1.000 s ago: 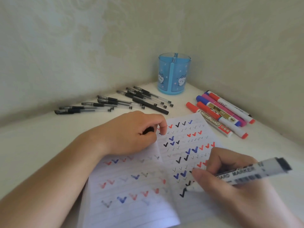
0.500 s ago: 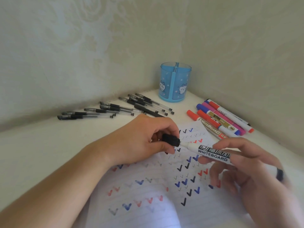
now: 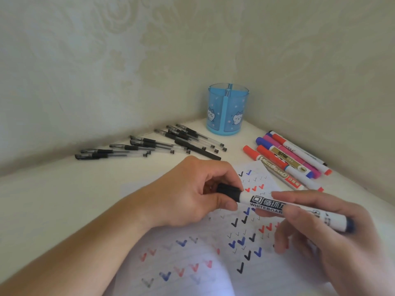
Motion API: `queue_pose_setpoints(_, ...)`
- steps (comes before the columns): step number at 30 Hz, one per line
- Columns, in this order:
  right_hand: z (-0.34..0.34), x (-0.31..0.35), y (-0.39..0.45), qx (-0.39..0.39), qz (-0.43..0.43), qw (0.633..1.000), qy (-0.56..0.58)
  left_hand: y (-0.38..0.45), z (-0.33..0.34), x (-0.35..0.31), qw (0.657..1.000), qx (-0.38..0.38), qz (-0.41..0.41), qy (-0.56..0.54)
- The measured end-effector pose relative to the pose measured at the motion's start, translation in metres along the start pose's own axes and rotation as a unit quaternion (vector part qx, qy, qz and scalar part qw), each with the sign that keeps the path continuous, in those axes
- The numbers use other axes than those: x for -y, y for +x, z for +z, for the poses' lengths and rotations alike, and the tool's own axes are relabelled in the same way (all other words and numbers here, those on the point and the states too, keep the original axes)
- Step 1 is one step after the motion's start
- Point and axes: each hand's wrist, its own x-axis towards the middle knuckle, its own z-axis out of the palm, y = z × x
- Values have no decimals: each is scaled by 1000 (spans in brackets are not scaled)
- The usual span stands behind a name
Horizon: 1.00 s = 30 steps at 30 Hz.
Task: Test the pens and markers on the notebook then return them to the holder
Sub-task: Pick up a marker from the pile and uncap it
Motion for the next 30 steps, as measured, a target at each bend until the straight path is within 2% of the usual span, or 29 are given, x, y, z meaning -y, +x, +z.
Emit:
queue_pose_setpoints(10, 3, 9, -10, 28, -20, 999, -42, -3, 4, -5, 999, 29, 11, -32)
queue_pose_setpoints(14, 3, 11, -5, 29, -13, 999, 21, -1, 5, -4, 997, -7, 40, -73)
queue_pose_setpoints(18, -3, 19, -3, 35, -104, 987, -117, 1, -3, 6, 998, -45, 41, -24)
queue_pose_setpoints(20, -9, 23, -3, 38, -137, 967, -209, 1, -5, 7, 997, -54, 47, -1)
queue_pose_setpoints(21, -12, 23, -1, 31, -153, 943, -292, 1, -3, 7, 997, -59, 51, 19)
queue_pose_setpoints(23, -17, 21, 6, 19, -180, 866, -466, 2, -1, 7, 994, -76, 60, 51)
queue_pose_setpoints(24, -20, 20, 10, 4, -183, 838, -514, 3, -1, 7, 992, -87, 62, 61)
queue_pose_setpoints(25, -24, 19, 15, -26, -182, 824, -536, 3, -2, 9, 991, -98, 60, 73)
queue_pose_setpoints(27, -35, 19, 33, -115, -151, 820, -540, 4, -8, 14, 982, -117, 36, 142)
queue_pose_setpoints(30, -54, 10, 71, -205, -29, 789, -579, 4, -17, 23, 937, -115, -38, 328)
